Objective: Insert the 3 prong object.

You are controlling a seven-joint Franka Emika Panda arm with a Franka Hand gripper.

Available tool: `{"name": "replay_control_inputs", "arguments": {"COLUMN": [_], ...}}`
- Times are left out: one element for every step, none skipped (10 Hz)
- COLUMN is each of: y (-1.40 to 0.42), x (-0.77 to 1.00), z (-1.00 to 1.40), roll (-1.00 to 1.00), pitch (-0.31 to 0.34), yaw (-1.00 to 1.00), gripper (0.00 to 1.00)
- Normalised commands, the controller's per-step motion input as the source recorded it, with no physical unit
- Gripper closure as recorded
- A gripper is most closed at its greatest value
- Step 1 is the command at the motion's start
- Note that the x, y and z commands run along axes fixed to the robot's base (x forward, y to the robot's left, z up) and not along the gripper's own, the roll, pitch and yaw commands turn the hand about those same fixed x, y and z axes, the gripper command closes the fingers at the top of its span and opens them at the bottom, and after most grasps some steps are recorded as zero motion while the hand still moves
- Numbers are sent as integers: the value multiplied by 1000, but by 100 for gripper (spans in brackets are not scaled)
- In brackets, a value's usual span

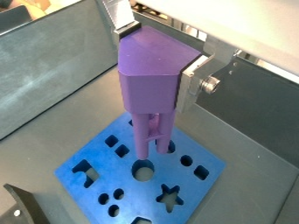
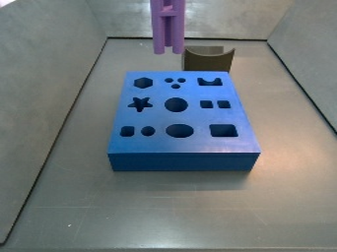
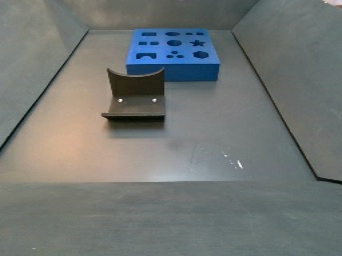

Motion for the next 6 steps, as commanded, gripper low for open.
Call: {"name": "replay_control_inputs", "arguments": {"y": [354, 423, 526, 623, 686, 669], "x": [0, -23, 0, 0, 0, 0], "z": [-140, -140, -197, -211, -234, -240], "roll": [-4, -17, -59, -154, -179, -181], "pitch": [-47, -50, -44, -59, -59, -56], "yaw": [-643, -563, -437, -280, -200, -217], "gripper": [100, 100, 100, 100, 100, 100]}}
